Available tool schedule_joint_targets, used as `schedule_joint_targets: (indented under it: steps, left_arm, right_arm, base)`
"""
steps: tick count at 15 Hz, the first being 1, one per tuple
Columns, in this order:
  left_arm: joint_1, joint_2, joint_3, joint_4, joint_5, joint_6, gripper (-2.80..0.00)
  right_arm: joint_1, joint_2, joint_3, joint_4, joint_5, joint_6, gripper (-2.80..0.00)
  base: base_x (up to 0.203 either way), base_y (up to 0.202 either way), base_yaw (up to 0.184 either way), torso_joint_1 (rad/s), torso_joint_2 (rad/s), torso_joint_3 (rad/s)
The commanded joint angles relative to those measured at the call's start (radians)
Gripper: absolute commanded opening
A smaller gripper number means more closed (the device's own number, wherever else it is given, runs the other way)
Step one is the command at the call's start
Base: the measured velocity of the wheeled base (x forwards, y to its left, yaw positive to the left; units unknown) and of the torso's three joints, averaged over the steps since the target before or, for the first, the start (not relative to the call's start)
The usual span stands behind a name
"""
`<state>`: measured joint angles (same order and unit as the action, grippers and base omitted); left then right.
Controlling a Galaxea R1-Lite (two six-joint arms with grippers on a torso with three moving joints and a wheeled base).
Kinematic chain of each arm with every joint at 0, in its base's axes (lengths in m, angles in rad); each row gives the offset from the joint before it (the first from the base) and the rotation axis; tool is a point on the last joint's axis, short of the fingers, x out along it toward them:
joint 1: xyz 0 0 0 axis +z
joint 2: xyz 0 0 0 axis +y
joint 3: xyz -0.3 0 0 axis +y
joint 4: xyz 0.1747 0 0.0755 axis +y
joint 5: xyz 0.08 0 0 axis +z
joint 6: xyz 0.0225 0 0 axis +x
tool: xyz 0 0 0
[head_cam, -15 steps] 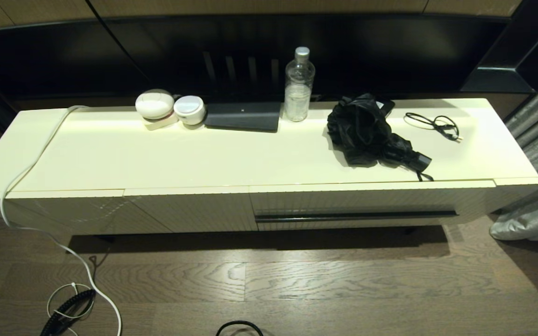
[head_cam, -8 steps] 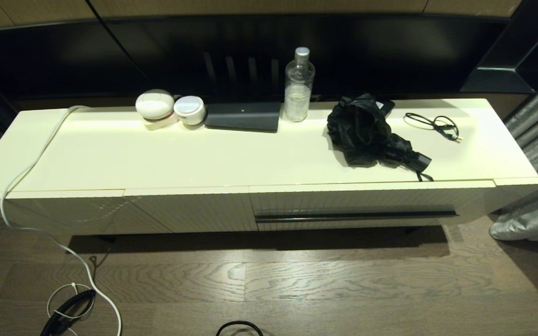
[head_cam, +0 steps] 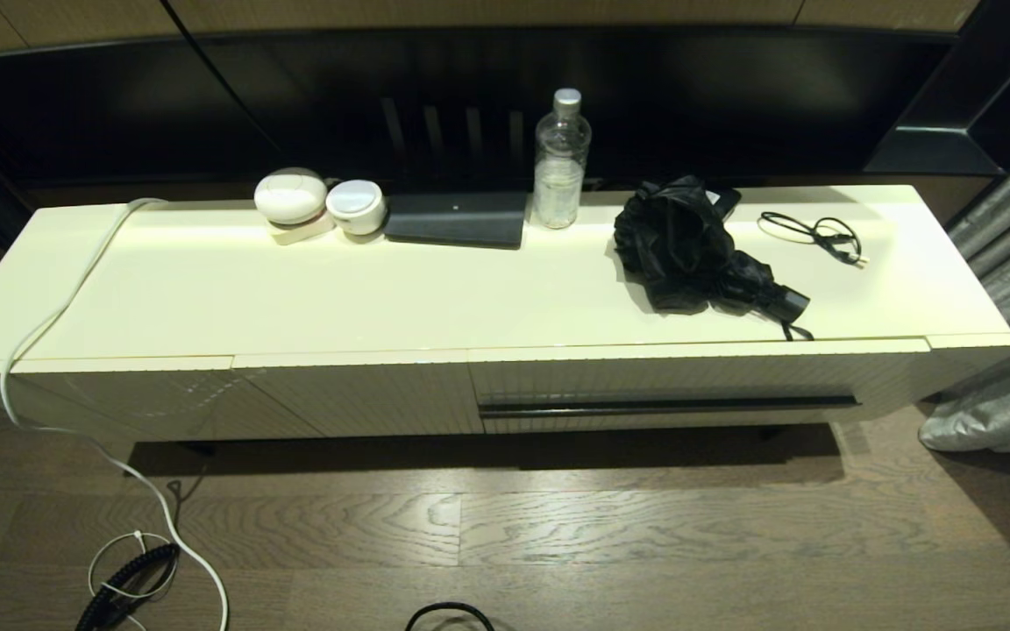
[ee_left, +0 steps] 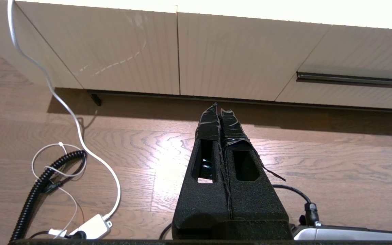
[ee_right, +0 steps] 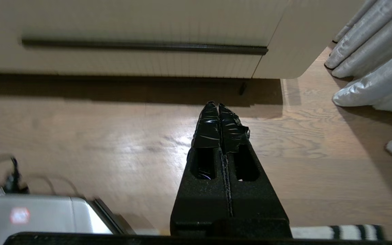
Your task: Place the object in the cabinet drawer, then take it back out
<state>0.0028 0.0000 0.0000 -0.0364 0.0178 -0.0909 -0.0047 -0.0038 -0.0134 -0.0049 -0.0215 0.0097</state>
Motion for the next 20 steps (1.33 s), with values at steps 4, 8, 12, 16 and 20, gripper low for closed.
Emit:
schedule_joint_targets:
  steps: [4, 8, 12, 16, 20]
  left_arm:
    - [0.0, -0.002, 0.0, 0.0, 0.001, -0.001, -2.8]
    - [0.0, -0.002, 0.0, 0.0, 0.001, -0.001, -2.8]
    - [0.0, -0.002, 0.0, 0.0, 0.001, -0.001, -2.8]
    - [0.0, -0.002, 0.0, 0.0, 0.001, -0.001, -2.8]
    - [0.0, -0.002, 0.0, 0.0, 0.001, -0.001, -2.8]
  right_arm:
    - [-0.001, -0.001, 0.012, -0.008, -0.005, 0.035, -2.8]
    - [0.0, 0.001, 0.012, -0.007, -0.005, 0.036, -2.8]
    - [-0.001, 0.001, 0.012, -0.007, -0.005, 0.036, -2.8]
    - [-0.001, 0.002, 0.012, -0.007, -0.005, 0.033, -2.8]
    - [0.0, 0.001, 0.012, -0.007, -0.005, 0.031, -2.8]
  base:
    - [0.0, 0.0, 0.0, 0.0, 0.0, 0.0]
    - [0.0, 0.0, 0.0, 0.0, 0.0, 0.0]
    - [0.0, 0.0, 0.0, 0.0, 0.0, 0.0]
    - [0.0, 0.0, 0.0, 0.0, 0.0, 0.0]
    - [0.0, 0.0, 0.0, 0.0, 0.0, 0.0]
